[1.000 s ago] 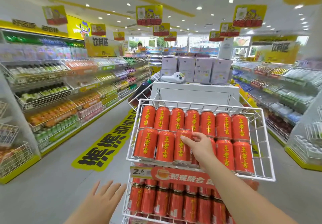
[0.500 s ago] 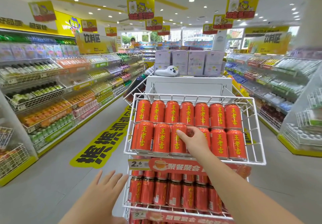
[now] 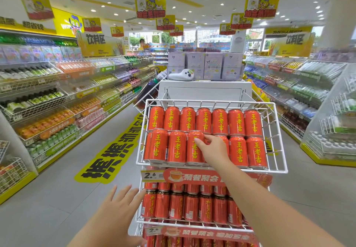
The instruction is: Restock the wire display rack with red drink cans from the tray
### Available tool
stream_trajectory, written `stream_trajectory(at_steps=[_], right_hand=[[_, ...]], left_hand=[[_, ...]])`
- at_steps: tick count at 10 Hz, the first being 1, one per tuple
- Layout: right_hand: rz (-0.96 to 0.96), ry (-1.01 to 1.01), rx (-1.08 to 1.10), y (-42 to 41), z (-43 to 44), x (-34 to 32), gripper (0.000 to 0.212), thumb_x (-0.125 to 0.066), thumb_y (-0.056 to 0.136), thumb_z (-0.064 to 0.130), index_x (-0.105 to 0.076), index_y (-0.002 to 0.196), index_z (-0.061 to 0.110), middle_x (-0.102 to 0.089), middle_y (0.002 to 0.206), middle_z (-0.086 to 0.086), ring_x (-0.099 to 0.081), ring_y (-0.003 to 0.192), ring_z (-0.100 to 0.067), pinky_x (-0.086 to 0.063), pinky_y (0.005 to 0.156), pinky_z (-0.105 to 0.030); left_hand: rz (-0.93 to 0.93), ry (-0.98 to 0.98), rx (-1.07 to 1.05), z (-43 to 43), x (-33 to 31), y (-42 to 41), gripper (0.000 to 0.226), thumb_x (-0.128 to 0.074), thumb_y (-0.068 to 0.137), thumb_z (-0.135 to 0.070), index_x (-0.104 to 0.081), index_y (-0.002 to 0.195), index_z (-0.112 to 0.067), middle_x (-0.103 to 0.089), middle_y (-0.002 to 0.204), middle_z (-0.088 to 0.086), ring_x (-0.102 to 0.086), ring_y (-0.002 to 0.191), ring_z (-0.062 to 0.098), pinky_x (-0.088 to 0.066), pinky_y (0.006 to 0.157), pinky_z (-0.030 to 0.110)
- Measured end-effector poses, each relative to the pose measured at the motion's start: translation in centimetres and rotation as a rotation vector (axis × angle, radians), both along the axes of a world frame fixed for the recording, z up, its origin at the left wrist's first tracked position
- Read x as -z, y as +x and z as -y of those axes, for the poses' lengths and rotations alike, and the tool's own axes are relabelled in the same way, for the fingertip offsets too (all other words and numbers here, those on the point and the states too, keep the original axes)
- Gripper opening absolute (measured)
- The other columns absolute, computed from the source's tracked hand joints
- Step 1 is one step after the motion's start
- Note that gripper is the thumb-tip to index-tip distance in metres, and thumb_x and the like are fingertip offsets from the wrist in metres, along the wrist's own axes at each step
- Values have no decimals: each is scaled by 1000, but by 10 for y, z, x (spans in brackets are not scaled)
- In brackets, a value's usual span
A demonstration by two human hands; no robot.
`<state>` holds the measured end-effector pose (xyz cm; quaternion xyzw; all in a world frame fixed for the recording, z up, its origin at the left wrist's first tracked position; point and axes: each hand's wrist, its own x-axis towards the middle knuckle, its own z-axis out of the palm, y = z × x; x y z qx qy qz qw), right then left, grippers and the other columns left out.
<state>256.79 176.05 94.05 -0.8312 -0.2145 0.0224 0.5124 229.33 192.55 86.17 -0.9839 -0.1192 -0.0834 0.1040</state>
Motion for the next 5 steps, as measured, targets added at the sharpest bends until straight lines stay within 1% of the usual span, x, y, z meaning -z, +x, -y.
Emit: stream_trajectory(at_steps=[1, 2, 3, 4, 5], right_hand=[[-30, -3, -22, -3, 1, 0, 55, -60, 98, 42, -55, 142, 10, -60, 141, -6, -56, 127, -24, -46, 97, -32], [-47, -8, -29, -1, 2, -1, 54, -59, 99, 41, -54, 142, 8, -60, 140, -6, -56, 127, -24, -43, 91, -28], [-59, -24, -36, -3, 4, -1, 56, -57, 99, 44, -52, 143, 9, -59, 141, -6, -56, 126, -24, -43, 88, -28], [-32, -65, -55, -1, 6, 2, 62, -57, 97, 49, -47, 145, 11, -54, 145, -7, -53, 130, -25, -46, 99, -36], [74, -151, -5, -6, 15, 6, 65, -55, 96, 55, -43, 146, 15, -51, 147, -5, -50, 132, -25, -46, 105, -43]], left_hand=[[-21, 6, -6, -1, 2, -4, 110, -20, 63, -100, -52, 126, -16, -77, 103, 0, -75, 98, 26, -32, 94, 48], [-41, 10, -4, -4, 5, -7, 115, -29, 55, -103, -51, 127, -16, -77, 102, -1, -75, 97, 25, -38, 96, 50], [-11, 2, 0, -4, 2, -8, 117, -33, 53, -104, -51, 128, -16, -77, 103, -1, -75, 97, 25, -47, 98, 53], [-2, 23, -7, -1, -6, -11, 111, -18, 66, -98, -55, 128, -15, -76, 108, 1, -74, 100, 28, -33, 95, 50], [-18, 127, -10, -2, -17, -12, 112, -18, 67, -97, -68, 124, -14, -75, 110, 1, -73, 104, 29, -30, 96, 50]])
